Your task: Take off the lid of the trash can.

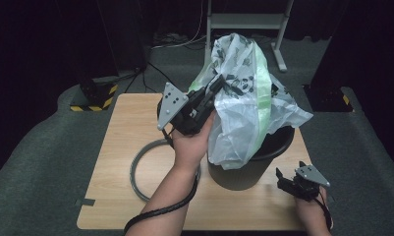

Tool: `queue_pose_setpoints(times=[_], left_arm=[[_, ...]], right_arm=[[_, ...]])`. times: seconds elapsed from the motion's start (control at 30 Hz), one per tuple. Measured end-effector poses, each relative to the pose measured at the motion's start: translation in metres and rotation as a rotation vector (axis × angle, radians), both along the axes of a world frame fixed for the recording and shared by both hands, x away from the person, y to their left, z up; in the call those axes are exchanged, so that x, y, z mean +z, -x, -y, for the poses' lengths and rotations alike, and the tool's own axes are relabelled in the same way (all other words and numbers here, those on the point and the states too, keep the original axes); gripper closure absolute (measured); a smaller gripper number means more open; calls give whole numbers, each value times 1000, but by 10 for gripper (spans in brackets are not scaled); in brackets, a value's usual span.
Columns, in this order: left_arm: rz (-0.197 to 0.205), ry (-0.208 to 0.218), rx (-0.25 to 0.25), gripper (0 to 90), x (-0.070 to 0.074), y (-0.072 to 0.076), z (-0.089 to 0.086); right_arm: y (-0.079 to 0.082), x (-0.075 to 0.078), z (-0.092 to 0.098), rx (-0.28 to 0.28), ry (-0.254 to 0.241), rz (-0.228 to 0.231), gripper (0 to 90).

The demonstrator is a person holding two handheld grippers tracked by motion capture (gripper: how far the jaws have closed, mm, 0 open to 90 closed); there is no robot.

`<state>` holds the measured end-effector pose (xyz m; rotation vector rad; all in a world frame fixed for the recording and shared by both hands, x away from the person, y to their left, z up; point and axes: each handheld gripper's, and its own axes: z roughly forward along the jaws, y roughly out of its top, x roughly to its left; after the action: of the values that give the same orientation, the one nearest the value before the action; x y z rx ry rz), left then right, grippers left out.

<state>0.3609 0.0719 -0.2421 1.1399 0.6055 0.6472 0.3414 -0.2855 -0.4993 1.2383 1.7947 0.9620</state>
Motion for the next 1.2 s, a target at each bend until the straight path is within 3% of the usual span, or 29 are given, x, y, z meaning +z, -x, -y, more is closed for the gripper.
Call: queue_pose_setpoints(times=[0.23, 0.3, 0.47, 0.67, 0.97, 1.2], left_arm=[[41, 0, 2, 895, 17, 5, -1], [51, 1, 4, 894, 21, 6, -3], [61, 16, 18, 895, 26, 6, -10], [70, 38, 29, 894, 32, 8, -17], [111, 48, 45, 894, 46, 16, -28], [118, 65, 60, 894, 50, 18, -39]], right_arm=[[1, -2, 2, 12, -11, -7, 174], [-1, -4, 1, 7, -14, -32, 174], [-4, -9, -2, 15, -10, -70, 173], [-5, -11, -4, 37, 4, -86, 173], [-6, -15, -2, 22, -2, -110, 182], [-8, -18, -4, 20, -9, -133, 185]])
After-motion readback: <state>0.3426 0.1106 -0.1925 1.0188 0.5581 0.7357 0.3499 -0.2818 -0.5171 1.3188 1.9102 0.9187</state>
